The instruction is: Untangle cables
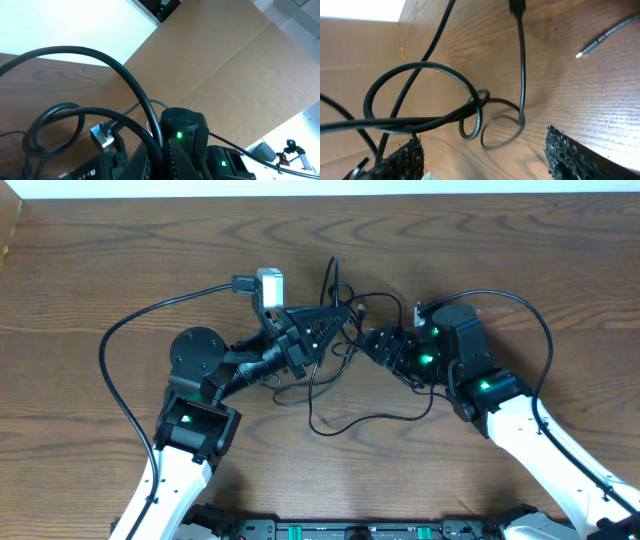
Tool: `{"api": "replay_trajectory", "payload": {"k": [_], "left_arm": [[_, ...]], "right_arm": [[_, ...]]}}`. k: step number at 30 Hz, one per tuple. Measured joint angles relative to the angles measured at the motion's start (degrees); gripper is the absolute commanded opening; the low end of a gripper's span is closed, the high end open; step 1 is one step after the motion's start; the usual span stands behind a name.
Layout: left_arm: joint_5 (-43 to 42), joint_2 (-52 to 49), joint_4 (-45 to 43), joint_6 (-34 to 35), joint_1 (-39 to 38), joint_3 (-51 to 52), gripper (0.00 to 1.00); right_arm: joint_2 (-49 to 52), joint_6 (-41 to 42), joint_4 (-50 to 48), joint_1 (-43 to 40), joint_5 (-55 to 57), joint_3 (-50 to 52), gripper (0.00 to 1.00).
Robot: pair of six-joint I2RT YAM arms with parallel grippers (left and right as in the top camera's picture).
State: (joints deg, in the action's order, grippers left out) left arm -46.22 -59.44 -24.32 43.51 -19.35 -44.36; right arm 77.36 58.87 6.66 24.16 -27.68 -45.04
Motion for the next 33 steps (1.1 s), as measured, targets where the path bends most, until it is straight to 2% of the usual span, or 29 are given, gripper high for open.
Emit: {"api": "replay_trajectory", "payload": {"k": [9, 15, 20, 23, 27, 33], "left_arm": [[-3.2, 0.0, 0.0, 0.0, 0.0, 0.0, 0.08], [-6.9, 0.0, 0.1, 0.0, 0.0, 0.0, 0.08], [-8.5, 0.0, 0.1, 0.0, 0.0, 0.0, 0.08], [-10.1, 0.0, 0.1, 0.0, 0.0, 0.0, 0.08], [-11.9, 0.0, 0.1, 0.0, 0.0, 0.0, 0.08], [-13.5, 0.0, 0.0, 0.0, 0.0, 0.0, 0.08]], "right_arm": [[-0.4, -3.8, 0.1, -4.7, -0.9, 0.0, 0.86], [-0.4, -0.9, -1.9, -9.0, 0.6, 0.0, 0.80], [-0.5, 1.0, -2.6, -8.3, 1.6, 0.0, 0.80], [-0.5, 3.8, -3.0, -7.3, 2.7, 0.0, 0.74], [-0.5, 6.7, -5.2, -5.7, 5.0, 0.0, 0.72], [-0.5, 10.1, -8.1, -1.8, 8.3, 0.0, 0.75]]}}
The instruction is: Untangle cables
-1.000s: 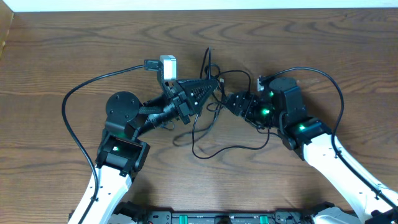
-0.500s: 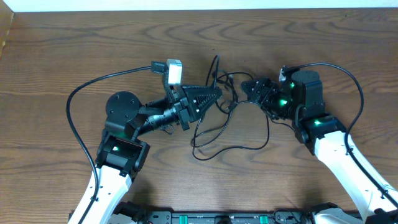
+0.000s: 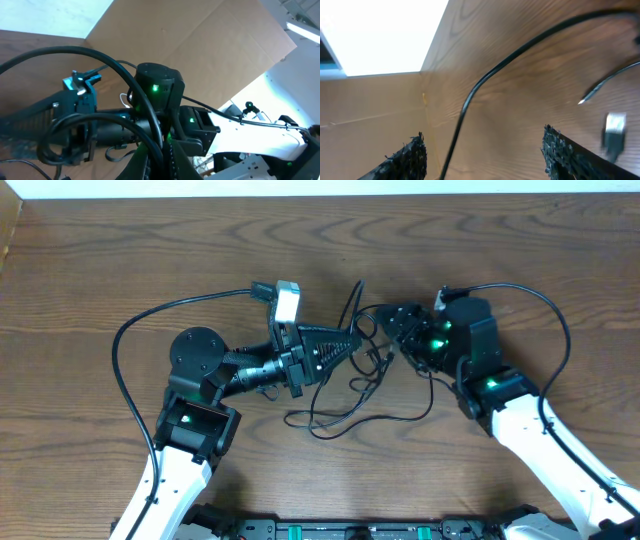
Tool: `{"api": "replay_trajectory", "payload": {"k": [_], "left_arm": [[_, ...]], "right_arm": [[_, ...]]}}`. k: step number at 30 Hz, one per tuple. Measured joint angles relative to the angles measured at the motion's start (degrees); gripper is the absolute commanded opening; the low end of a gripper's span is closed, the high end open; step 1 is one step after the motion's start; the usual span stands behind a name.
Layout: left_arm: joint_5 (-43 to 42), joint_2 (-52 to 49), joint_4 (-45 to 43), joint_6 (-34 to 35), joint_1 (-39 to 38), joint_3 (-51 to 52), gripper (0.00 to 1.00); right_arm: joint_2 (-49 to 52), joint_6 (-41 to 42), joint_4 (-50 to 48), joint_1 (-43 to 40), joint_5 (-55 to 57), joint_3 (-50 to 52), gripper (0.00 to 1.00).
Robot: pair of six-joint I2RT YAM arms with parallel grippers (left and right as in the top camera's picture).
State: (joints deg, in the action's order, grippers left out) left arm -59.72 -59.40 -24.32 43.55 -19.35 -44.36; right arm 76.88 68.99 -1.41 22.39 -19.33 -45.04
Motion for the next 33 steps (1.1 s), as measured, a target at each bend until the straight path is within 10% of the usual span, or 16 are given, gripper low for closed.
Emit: {"api": "replay_trajectory", "payload": {"k": [13, 19, 33], "left_arm": [[-4.1, 0.2, -9.1, 0.2, -2.3, 0.0, 0.08], [-4.7, 0.3, -9.0, 0.2, -2.8, 0.0, 0.08], [-4.9, 0.3, -0.7, -1.6, -2.9, 0.0, 0.08]], "right_arm": [[8.9, 6.3, -13.2, 4.2, -0.8, 0.0, 0.67], [10.3, 7.6, -15.8, 4.2, -2.4, 0.0, 0.01], [8.8, -8.1, -23.1, -9.2, -4.5, 0.1, 0.02]]}}
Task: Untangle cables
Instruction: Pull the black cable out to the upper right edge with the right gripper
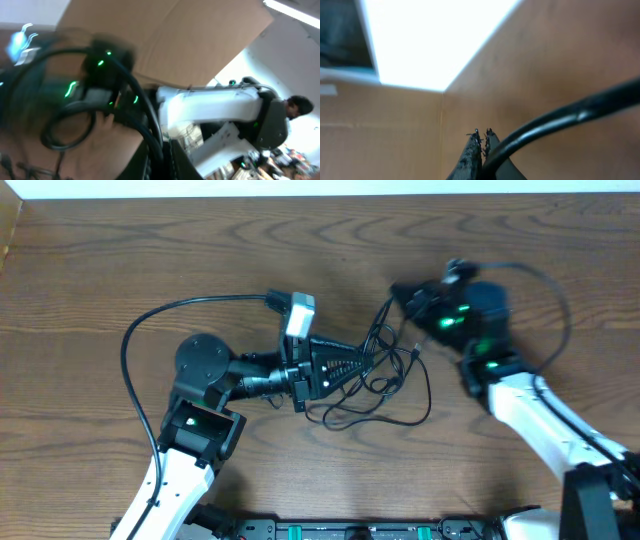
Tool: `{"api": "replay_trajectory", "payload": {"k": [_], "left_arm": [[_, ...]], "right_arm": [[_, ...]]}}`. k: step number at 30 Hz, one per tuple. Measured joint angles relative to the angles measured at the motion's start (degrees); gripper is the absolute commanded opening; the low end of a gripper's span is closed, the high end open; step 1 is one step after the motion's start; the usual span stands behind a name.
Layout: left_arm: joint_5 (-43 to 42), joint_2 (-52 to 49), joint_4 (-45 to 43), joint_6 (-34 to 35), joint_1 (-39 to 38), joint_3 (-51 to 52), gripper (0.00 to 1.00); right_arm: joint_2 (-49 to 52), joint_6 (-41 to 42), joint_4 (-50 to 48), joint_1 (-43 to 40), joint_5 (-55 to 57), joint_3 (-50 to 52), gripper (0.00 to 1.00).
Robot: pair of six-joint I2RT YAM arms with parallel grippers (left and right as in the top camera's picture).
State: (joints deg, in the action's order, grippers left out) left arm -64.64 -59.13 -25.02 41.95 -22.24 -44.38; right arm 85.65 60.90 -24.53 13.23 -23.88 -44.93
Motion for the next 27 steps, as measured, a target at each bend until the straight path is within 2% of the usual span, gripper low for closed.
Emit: {"api": "replay_trajectory", "payload": {"k": [5, 8, 11, 18, 27], "left_arm": [[2.8, -1.5, 17.7, -8.3, -0.1, -0.3, 0.08], [9.5, -3.7, 27.0, -12.3, -0.2, -0.1, 0.08], [18.9, -6.4, 32.7, -14.3, -0.2, 0.0, 0.08], [43.7, -13.5, 34.6, -16.1, -0.2, 0.0, 0.08], [76.8, -21.6, 34.5, -16.6, -0.2, 0.0, 0.08]], "right_arm": [[-6.6, -10.0, -6.0, -11.8, -1.0, 0.0, 0.01], [-10.3, -15.1, -8.7, -18.6, -1.2, -0.3, 0.01], [-12.3, -18.5, -8.8, -24.6, -1.4, -1.8, 0.01], [-12.6, -24.0, -6.0, -33.7, -2.3, -11.5, 0.01], [-12.6, -35.3, 4.9, -35.5, -2.6, -24.9, 0.01]]}}
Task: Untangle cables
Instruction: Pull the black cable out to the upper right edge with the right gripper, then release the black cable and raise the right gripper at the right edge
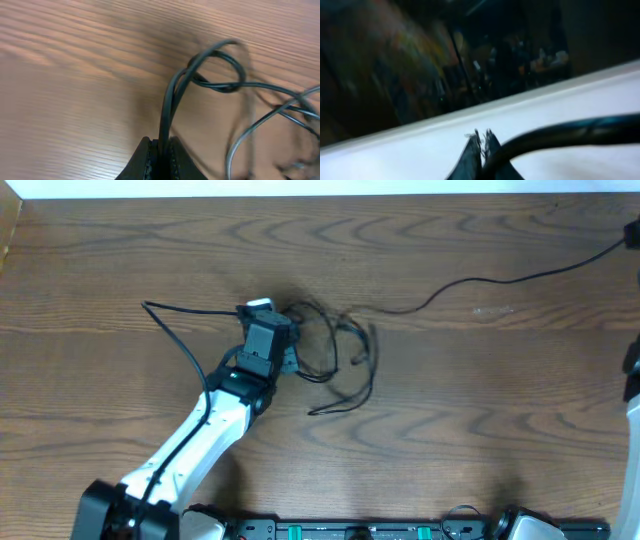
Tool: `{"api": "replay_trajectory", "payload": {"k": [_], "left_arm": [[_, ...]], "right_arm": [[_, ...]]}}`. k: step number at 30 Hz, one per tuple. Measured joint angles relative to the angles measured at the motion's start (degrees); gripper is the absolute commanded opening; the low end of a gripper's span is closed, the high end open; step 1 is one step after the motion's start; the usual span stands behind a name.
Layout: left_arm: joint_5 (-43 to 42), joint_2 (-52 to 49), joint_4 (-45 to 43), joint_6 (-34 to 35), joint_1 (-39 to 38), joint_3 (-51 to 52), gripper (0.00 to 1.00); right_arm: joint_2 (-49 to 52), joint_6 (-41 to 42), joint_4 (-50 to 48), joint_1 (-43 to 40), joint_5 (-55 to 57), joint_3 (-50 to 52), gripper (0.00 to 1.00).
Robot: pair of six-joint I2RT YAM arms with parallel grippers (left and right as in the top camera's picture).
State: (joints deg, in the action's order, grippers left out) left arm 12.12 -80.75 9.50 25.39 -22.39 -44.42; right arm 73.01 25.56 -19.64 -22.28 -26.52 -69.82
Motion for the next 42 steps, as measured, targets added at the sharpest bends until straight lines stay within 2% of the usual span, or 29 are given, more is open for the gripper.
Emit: {"api": "replay_trajectory", "payload": {"k": [6, 16, 21, 26, 31, 39, 42], "left_arm": [[9.3, -5.4, -0.3, -0.1, 0.0, 0.0, 0.08], [11.9, -11.8, -0.3, -0.2, 0.0, 0.0, 0.08], [12.2, -11.8, -0.3, -0.2, 0.0, 0.0, 0.08], [12.2, -11.8, -0.3, -0.2, 0.0, 0.0, 0.08], [12.2, -11.8, -0.3, -0.2, 0.0, 0.0, 0.08], [12.2, -11.8, 0.2, -0.2, 0.0, 0.0, 0.08], [12.2, -11.8, 0.4, -0.2, 0.0, 0.0, 0.08]], "right_arm": [[0.0, -6.6, 2.9, 0.0, 3.7, -7.6, 0.01], [0.0, -17.4, 8.1, 0.5, 8.9, -20.6, 0.01], [-0.3, -28.7, 8.5, 4.0, 16.5, -24.1, 0.01], [-1.2, -45.9, 9.0, 10.8, 26.5, -25.1, 0.01], [-2.8, -57.4, 17.2, 16.6, 32.1, -25.5, 0.01], [-3.2, -60.1, 37.8, 21.6, 31.5, -25.3, 0.01], [-3.2, -58.1, 39.0, 23.2, 29.4, -23.2, 0.01]]}}
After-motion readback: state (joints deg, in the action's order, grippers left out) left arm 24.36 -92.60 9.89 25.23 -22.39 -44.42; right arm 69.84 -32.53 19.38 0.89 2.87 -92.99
